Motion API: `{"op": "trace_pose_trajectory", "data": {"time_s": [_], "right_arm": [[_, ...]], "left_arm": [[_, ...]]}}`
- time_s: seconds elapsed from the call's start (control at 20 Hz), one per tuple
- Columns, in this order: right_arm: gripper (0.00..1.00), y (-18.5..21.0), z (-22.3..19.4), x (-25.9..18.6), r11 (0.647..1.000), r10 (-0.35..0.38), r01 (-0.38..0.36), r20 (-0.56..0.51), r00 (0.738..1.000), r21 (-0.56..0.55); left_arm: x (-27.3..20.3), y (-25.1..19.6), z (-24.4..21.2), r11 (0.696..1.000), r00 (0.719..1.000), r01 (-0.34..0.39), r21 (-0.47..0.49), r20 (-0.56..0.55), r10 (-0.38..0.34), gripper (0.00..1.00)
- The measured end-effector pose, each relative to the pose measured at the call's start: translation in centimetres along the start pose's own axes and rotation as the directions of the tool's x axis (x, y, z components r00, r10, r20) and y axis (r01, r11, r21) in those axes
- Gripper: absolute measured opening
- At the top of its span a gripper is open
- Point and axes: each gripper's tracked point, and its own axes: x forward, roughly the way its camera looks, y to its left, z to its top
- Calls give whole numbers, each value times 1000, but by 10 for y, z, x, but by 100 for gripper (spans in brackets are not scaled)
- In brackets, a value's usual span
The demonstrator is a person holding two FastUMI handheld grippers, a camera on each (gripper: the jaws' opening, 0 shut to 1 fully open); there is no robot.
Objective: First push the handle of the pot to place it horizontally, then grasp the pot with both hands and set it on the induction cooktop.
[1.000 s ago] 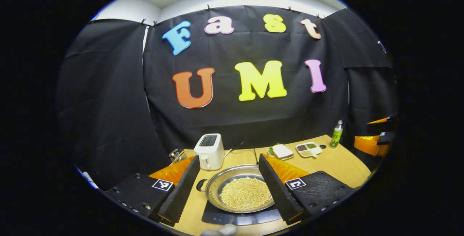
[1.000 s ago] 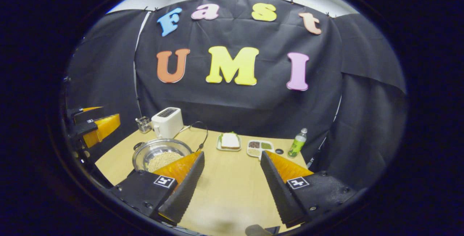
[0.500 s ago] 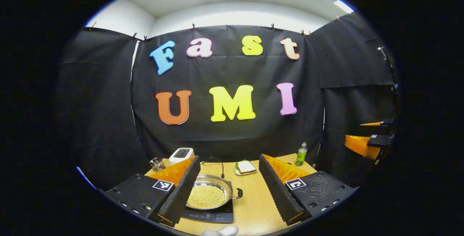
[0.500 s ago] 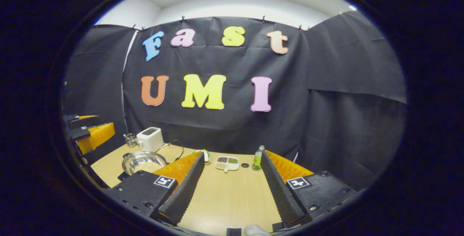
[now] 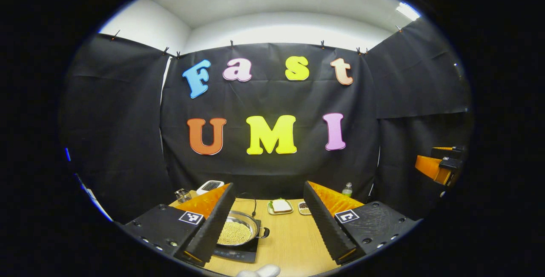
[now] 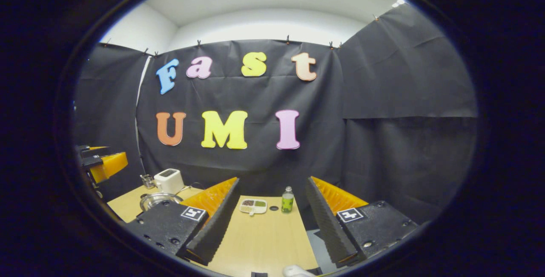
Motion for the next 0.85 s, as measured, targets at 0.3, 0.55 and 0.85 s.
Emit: {"op": "trace_pose_trajectory", "data": {"time_s": [0.3, 0.55, 0.85], "right_arm": [[99, -4, -3, 4, 999, 20, -20, 13, 1000, 25], [99, -2, 0, 6, 999, 33, -33, 20, 999, 15], [99, -4, -4, 11, 999, 32, -32, 9, 999, 21]], "left_arm": [[-4, 6, 1, 999, 999, -44, 14, 14, 44, 96], [0, 5, -4, 998, 999, -51, 24, 4, 51, 96], [13, 0, -1, 999, 999, -35, 31, 5, 35, 96]]}}
